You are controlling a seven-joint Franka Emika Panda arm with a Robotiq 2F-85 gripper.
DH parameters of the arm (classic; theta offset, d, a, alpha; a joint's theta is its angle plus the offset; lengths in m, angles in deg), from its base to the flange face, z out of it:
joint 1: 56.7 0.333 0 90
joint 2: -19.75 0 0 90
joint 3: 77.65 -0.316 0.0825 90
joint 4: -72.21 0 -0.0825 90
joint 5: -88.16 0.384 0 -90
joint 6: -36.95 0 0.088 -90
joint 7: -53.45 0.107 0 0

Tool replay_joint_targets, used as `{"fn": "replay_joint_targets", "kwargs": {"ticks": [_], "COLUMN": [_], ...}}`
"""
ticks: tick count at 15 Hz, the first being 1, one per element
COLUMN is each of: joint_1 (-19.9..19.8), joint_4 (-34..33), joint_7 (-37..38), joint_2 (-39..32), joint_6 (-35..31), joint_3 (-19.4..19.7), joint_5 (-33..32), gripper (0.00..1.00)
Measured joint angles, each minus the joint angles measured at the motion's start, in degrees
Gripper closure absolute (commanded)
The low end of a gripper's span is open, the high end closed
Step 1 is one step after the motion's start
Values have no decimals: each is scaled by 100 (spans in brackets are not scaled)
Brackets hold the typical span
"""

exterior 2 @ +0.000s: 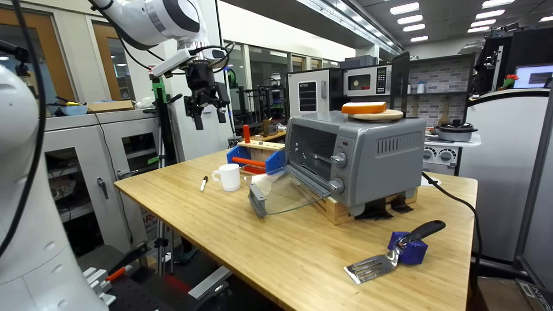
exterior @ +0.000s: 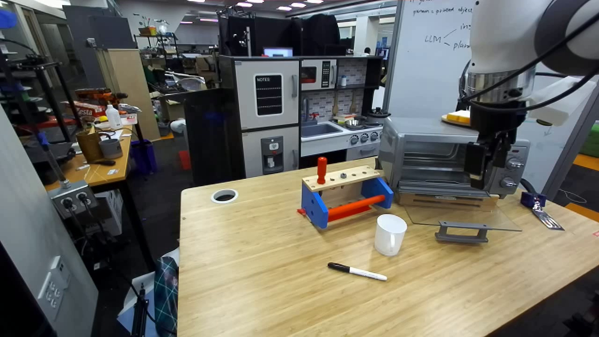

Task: Put the marker in the mug

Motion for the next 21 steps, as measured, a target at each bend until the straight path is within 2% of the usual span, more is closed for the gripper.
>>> {"fn": "replay_joint_targets", "kwargs": {"ticks": [3, 8, 13, 18, 21], "joint_1": [37, 256, 608, 798, 958], "joint_4": [-18, -445, -1056, -1669, -2003], "joint_7": [-87, -1452, -2436, -3392, -3708], "joint_2": [-34, -426, -1018, -1511, -1783], "joint_6": [1, -212, -380, -487, -484], "joint_3": [78, 215, 200, 150, 27], "joint_5": [-81, -104, -94, 364, 554], "gripper": [0, 0, 0, 0, 0]}}
